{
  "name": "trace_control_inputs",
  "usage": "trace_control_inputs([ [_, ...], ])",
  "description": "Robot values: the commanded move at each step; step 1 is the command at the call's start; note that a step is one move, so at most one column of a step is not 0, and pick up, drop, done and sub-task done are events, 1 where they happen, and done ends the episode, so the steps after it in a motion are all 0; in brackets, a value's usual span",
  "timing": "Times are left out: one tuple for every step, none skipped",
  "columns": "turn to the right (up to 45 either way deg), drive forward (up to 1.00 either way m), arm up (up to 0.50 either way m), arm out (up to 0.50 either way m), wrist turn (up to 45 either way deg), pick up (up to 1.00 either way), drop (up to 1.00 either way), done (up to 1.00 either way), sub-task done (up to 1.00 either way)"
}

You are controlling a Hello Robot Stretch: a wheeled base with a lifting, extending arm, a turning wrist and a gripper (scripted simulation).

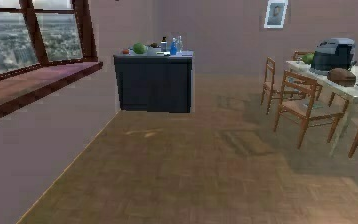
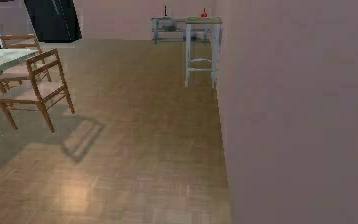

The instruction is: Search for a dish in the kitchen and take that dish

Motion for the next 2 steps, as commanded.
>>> trace_control_inputs([
  [0.0,0.35,0.00,0.00,0.0,0.00,0.00,0.00,0.00],
  [45.0,0.00,0.00,0.00,0.0,0.00,0.00,0.00,0.00],
])
